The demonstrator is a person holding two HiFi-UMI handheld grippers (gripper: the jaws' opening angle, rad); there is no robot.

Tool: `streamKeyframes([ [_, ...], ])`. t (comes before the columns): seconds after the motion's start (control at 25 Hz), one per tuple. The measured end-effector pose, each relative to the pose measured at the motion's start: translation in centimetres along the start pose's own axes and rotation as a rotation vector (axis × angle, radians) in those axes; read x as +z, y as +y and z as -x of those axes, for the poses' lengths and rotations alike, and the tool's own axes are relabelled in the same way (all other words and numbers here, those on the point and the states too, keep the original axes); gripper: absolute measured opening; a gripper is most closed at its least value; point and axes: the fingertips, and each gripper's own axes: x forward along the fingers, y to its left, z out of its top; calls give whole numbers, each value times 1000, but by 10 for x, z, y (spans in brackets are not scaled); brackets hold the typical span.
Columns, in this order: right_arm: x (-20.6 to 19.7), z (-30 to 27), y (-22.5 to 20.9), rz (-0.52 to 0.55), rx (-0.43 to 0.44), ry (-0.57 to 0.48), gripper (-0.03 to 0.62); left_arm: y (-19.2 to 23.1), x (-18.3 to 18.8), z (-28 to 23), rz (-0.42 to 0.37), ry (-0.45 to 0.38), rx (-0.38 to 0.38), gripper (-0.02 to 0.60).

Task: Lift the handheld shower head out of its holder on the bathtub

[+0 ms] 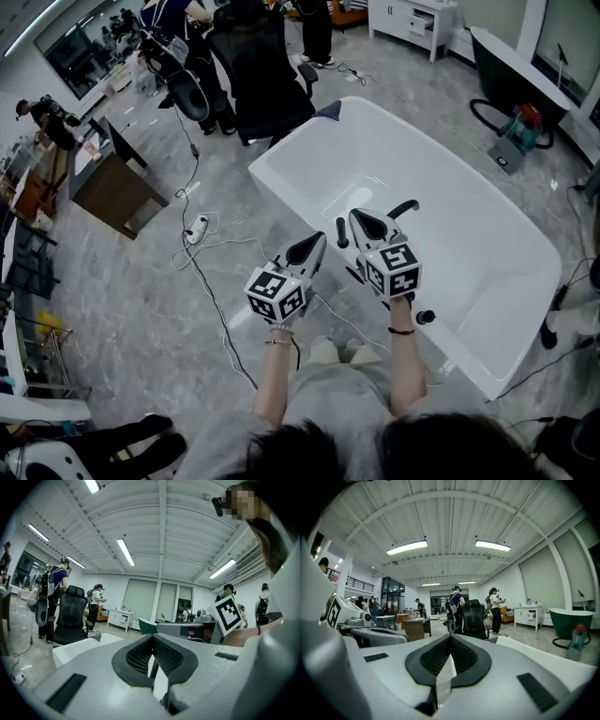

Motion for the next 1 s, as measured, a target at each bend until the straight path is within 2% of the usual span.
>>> streamKeyframes([
  [0.2, -6, -26, -24, -33, -109, 1, 2, 29, -6, -24, -4, 57, -70, 5],
  [0.44, -20, -55, -32, -60, -187, 1, 2, 61, -17, -42, 18, 83, -144, 5],
  [0.68, -43, -62, -36, -99, -230, 29, 2, 76, -33, -49, 25, 125, -212, 5],
  [1.0, -77, -65, -41, -155, -232, 65, 2, 81, -67, -62, 76, 183, -215, 5],
])
